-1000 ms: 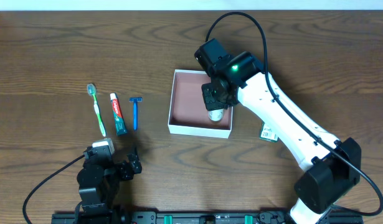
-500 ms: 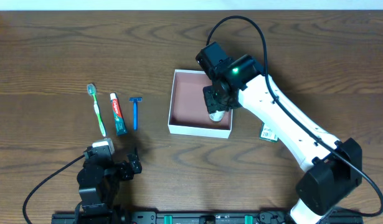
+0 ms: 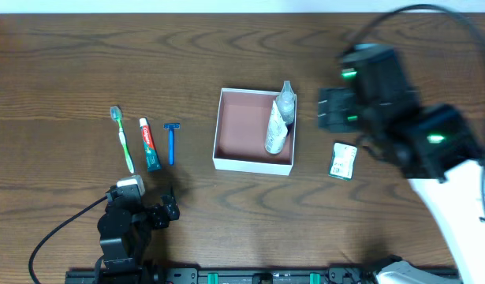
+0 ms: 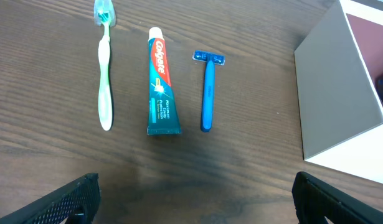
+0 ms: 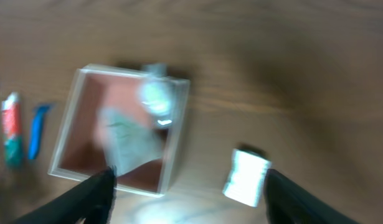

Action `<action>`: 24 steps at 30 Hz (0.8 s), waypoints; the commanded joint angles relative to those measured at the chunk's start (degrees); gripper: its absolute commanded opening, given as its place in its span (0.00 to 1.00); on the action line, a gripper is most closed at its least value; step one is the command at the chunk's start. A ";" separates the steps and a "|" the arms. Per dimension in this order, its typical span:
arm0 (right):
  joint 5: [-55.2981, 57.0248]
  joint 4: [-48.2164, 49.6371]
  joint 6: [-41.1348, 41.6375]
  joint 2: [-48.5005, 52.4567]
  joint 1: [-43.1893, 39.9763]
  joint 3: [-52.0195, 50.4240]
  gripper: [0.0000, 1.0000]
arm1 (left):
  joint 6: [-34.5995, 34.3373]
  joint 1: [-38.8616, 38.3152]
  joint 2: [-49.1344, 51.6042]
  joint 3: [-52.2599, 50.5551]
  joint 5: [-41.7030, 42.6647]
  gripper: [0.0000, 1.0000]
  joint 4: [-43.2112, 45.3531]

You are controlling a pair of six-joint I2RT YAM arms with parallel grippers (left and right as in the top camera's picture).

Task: Pack container
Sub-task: 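Move the right gripper to the soap bar and grasp it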

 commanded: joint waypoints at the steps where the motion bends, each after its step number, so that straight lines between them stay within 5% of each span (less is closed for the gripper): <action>1: -0.90 -3.13 1.86 1.42 -7.91 -1.03 0.88 | -0.24 0.42 -0.31 -0.70 0.79 0.98 0.09; 6: -9.70 -3.56 1.81 3.72 -17.00 -10.40 0.89 | -0.24 0.42 -0.31 -0.70 0.79 0.98 0.09; 13: -12.52 8.61 1.84 9.60 -18.14 -26.93 0.86 | -0.24 0.42 -0.31 -0.70 0.79 0.98 0.09; 24: -14.95 20.48 -1.57 22.12 -17.77 -32.11 0.81 | -0.24 0.39 -0.31 -0.70 0.79 0.98 0.09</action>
